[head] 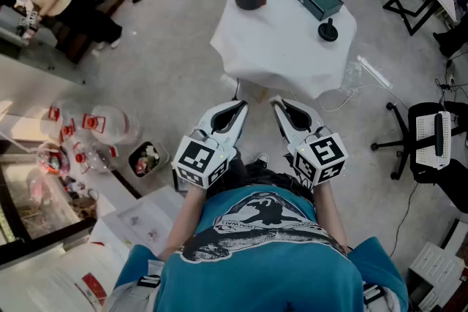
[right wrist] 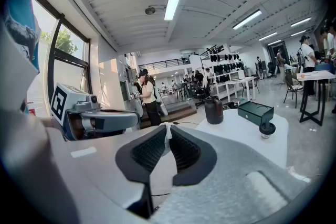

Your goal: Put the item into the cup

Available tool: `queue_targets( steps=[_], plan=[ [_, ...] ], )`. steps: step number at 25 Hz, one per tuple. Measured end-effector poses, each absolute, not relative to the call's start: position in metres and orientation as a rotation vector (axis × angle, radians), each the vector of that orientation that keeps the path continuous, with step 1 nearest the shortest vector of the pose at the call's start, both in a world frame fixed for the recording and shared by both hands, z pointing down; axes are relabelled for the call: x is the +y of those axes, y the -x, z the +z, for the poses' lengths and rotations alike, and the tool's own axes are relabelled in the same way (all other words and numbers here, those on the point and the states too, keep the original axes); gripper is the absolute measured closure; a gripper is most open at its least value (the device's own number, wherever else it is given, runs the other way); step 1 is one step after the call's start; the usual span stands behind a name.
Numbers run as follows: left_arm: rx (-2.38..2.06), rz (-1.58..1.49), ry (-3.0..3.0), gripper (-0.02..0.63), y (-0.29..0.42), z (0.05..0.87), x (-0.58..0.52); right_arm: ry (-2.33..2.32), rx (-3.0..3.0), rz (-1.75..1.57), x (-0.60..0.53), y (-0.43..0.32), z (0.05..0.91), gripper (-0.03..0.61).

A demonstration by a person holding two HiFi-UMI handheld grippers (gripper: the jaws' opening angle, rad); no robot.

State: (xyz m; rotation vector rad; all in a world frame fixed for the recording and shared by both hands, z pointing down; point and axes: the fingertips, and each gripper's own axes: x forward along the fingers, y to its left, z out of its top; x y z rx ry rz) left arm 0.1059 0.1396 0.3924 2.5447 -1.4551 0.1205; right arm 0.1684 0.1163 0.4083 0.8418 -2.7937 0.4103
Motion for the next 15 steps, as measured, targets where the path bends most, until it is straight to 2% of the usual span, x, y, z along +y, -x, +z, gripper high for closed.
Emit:
queue_targets(
  steps=[15],
  plan=[
    [-1.438, 0.132, -2.547, 0.607, -0.119, 0.393, 0.149, -0.85, -2.801, 0.452, 0.126, -0.177, 0.413, 0.551]
  ],
)
